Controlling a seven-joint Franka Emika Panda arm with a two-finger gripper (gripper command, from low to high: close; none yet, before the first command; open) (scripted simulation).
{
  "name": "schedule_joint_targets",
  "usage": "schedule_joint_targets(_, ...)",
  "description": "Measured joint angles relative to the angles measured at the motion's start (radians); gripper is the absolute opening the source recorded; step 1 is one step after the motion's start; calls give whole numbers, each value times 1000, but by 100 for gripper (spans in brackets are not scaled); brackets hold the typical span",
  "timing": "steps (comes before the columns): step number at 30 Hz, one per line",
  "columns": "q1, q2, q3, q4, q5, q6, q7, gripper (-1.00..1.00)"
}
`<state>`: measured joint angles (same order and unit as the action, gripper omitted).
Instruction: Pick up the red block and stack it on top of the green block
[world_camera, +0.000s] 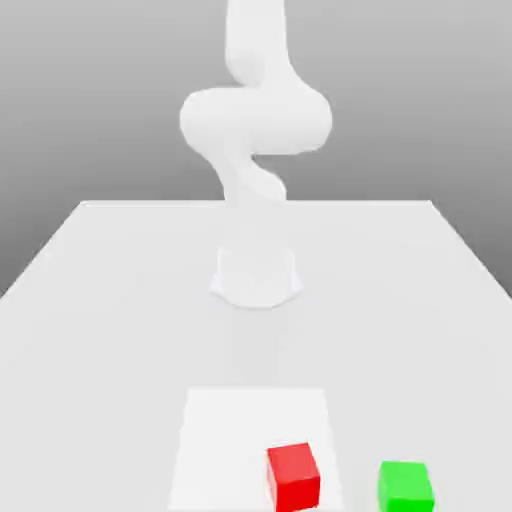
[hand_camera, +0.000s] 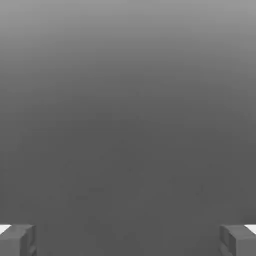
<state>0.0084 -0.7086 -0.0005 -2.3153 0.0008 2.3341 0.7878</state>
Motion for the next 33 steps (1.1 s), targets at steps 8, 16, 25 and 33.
schedule_joint_targets(8,25,296,1,-50,3,112,-40,0)
schedule_joint_targets(16,40,586,11,-99,5,222,-79,0)
schedule_joint_targets(25,58,912,19,-150,-9,352,-109,0)
schedule_joint_targets(33,63,1086,14,-130,-17,489,-106,-100)
